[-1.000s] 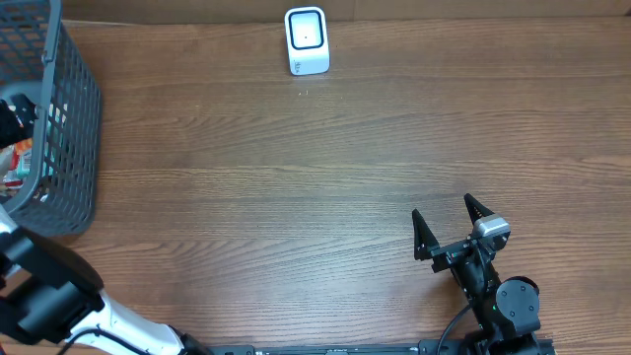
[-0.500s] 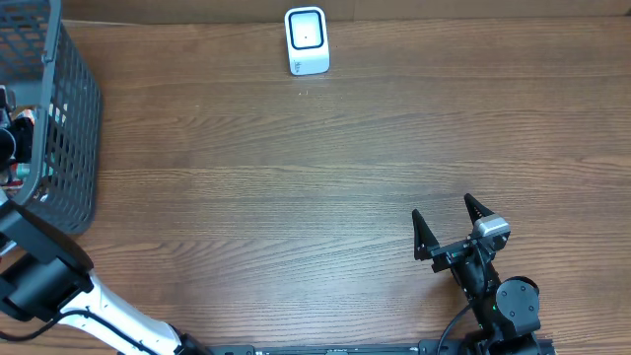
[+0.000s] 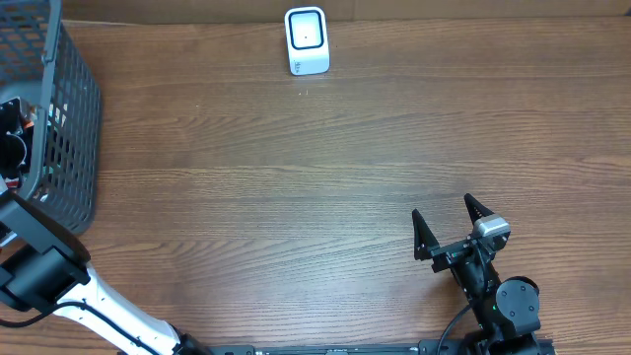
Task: Scan the item barcode
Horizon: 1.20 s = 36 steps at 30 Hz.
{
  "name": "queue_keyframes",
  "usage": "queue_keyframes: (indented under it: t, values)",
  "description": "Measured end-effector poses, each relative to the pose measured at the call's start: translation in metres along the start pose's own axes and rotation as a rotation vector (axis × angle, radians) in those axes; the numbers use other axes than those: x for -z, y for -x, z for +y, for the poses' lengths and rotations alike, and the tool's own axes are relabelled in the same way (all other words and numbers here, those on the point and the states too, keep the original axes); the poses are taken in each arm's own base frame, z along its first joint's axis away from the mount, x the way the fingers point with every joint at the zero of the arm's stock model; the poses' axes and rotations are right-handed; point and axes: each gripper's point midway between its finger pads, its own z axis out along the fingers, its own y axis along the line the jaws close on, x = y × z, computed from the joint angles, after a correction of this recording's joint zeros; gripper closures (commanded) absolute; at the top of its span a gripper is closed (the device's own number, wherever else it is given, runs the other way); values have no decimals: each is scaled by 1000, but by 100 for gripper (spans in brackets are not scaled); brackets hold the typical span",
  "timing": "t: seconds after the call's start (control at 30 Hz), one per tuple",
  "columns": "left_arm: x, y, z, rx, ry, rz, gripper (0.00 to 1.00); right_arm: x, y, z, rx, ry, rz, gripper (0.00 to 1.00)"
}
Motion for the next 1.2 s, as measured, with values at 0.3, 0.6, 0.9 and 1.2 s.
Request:
queue_keyframes:
  t: [0.3,0.6,0.9,1.2]
  values:
    - [2,3,0,2,5,-8,64,0,0,0,0,0,0,0]
    - [38,28,-1,19,41,-99,64,0,0,0,0,0,0,0]
    - [200,83,-27,42,123,-468,65,0,0,0,0,0,0,0]
    - [287,67,-72,174,73,-614,68,0,0,0,0,0,0,0]
